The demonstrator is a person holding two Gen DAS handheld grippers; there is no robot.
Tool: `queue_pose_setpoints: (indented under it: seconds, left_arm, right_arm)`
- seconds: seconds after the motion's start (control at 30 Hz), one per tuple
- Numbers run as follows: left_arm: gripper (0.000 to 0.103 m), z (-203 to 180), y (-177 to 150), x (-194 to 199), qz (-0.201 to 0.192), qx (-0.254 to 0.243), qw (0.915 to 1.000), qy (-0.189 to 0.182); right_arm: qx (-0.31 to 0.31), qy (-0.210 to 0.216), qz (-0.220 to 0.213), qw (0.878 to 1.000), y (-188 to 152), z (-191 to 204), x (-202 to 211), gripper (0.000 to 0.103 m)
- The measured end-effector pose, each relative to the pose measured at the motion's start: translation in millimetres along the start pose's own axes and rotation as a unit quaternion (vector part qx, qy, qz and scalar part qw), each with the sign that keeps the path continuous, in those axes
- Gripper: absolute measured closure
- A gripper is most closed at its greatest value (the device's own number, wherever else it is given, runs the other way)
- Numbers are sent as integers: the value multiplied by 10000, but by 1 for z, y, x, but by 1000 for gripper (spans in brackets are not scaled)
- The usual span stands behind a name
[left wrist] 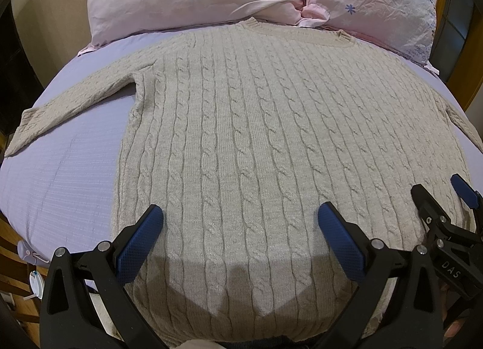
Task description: Fold small clothes
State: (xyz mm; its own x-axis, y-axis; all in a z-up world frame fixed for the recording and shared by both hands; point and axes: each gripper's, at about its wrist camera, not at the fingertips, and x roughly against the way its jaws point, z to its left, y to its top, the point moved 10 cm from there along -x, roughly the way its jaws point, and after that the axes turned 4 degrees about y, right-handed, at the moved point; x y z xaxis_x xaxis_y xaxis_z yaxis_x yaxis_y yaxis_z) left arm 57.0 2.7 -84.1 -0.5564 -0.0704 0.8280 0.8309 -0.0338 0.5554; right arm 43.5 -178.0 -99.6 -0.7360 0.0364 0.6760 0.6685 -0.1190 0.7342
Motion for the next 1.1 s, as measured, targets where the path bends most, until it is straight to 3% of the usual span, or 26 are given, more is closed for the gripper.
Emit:
queue_pose_setpoints:
  seconds: [0.63, 0.9, 0.97, 1.03, 1.1]
  left_arm:
    - [1, -3, -1, -1, 20, 0, 10000, -2]
    - [1, -3, -1, 1, -43, -2, 10000, -43]
    - [1, 1, 4, 4, -132, 81, 9997, -209]
    - [1, 9, 15, 9, -351, 259, 9983, -381]
    - [1, 23, 30, 17, -758, 647, 9914, -844]
  right_arm:
    - [28, 15, 89, 10000, 0, 0, -3, 2]
    - [60, 424, -99, 9990, 9, -5, -1, 2]
    - [-407, 494, -388, 9972, 27, -39, 11, 2]
    - [-1050, 292, -721, 9914, 48, -97, 26, 2]
    - [-1994, 22, -1005, 9747, 63, -180, 39, 9]
